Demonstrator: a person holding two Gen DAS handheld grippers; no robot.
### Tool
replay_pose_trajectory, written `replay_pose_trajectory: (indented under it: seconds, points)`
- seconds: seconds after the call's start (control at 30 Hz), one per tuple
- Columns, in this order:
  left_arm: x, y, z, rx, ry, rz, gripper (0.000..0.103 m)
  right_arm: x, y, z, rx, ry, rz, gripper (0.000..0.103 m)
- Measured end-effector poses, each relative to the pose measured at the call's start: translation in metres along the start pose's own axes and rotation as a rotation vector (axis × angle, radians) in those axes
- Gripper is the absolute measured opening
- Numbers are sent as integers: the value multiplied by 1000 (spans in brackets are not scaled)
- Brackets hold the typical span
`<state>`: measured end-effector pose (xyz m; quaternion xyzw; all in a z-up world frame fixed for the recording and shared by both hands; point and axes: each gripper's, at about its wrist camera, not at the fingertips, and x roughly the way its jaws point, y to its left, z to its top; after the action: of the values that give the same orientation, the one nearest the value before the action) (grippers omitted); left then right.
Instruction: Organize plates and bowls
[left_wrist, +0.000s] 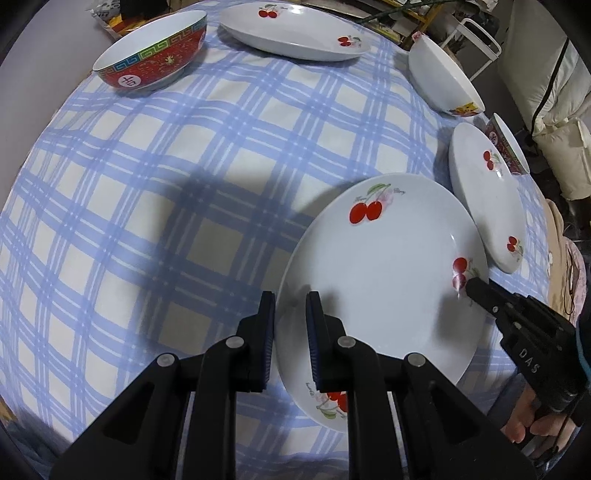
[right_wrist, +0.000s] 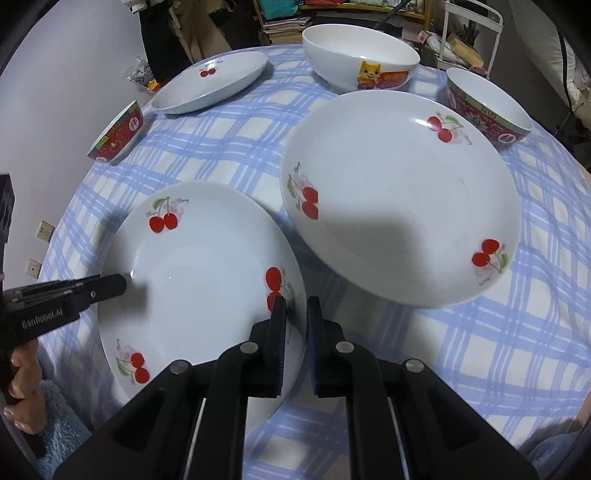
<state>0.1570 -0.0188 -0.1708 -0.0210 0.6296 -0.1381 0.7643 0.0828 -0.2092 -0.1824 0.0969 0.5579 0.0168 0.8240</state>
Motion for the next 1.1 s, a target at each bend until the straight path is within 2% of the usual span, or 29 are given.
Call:
replay_pose_trajectory:
  seconds: [0.33,0.4,0.53,0.83,1.1]
  points:
    - [0,-15,-5,73,8,0,15,-4,-11,-10,44,18,0,12]
    - [1,-19,-6,87,2,21,15,-3,-13,-11,53,27,-1,12]
    - [4,-24,-6,96,-4,54,15,1,-10,-11,41,24,-22,13]
    - [3,-24,-6,76,3,50,15,2,-13,-12,54,23,-15,13]
    - [-2,-24,-12,80,-7,102,18,-9,-15,-13,70,23,-10,13]
